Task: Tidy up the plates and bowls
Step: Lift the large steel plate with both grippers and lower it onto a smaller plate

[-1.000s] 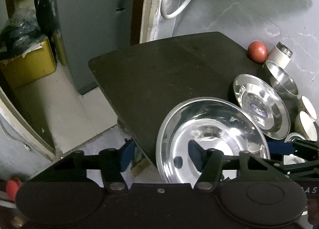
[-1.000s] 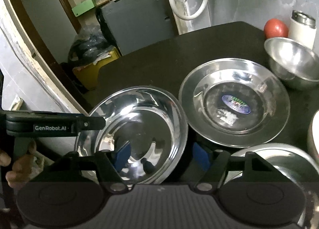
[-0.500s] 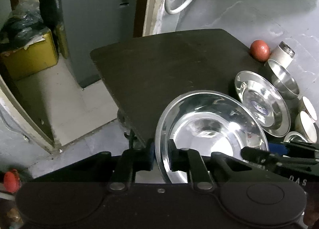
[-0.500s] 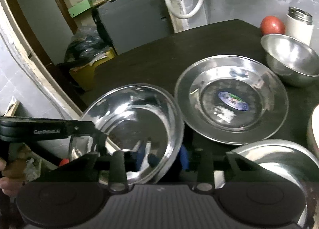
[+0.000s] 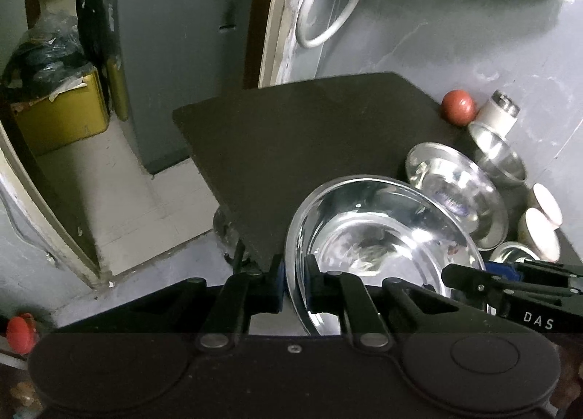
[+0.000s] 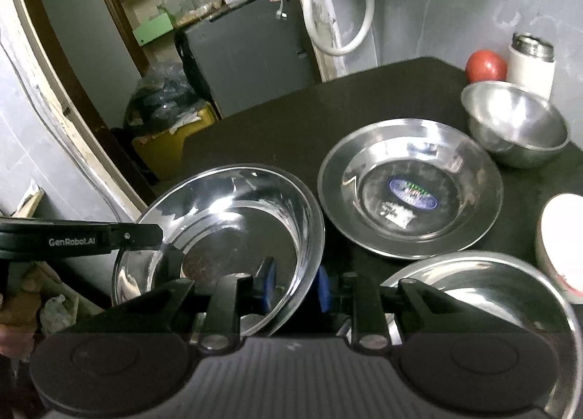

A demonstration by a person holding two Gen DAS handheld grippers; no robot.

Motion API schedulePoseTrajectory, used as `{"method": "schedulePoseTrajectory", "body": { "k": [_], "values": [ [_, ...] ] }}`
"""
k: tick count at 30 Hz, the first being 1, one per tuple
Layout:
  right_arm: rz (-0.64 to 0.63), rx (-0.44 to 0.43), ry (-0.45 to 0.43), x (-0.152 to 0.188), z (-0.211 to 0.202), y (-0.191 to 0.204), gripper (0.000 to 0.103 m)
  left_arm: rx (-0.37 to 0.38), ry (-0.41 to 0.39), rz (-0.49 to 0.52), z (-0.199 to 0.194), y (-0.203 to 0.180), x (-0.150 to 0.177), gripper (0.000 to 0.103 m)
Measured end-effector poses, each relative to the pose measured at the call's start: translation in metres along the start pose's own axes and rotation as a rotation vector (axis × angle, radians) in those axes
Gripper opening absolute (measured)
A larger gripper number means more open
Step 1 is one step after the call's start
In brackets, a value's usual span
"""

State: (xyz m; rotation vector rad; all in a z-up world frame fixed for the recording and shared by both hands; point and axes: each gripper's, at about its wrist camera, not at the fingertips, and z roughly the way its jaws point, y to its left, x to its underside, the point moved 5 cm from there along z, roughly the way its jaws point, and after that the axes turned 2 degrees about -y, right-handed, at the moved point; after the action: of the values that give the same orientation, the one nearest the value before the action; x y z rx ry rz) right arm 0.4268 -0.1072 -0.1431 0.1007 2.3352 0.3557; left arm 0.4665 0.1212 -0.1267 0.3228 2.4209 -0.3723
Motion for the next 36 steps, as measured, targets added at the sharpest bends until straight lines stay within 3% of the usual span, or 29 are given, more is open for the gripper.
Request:
{"method": "schedulePoseTrajectory", "body": {
  "k": [11, 21, 27, 36],
  "values": [
    [0.031, 0.065, -0.08, 0.0, -0.067, -0.034, 0.027, 0.086, -0.043, 0.041, -0.02, -0.063, -0.003, 0.011],
    [0.149, 0.185, -0.087, 0.031, -0.111, -0.1, 0.029, 0.197, 0.019, 0.133, 0.001, -0.15, 0.015, 0.011],
    [0.188, 0.213, -0.06, 0.05, -0.116, -0.119, 0.029, 0.186, 0.079, 0.174, 0.015, -0.173, 0.036, 0.012],
    [0.155, 0.209, -0.036, 0.055, -0.109, -0.123, 0.031, 0.132, 0.088, 0.203, 0.015, -0.177, 0.042, 0.015]
  ]
}}
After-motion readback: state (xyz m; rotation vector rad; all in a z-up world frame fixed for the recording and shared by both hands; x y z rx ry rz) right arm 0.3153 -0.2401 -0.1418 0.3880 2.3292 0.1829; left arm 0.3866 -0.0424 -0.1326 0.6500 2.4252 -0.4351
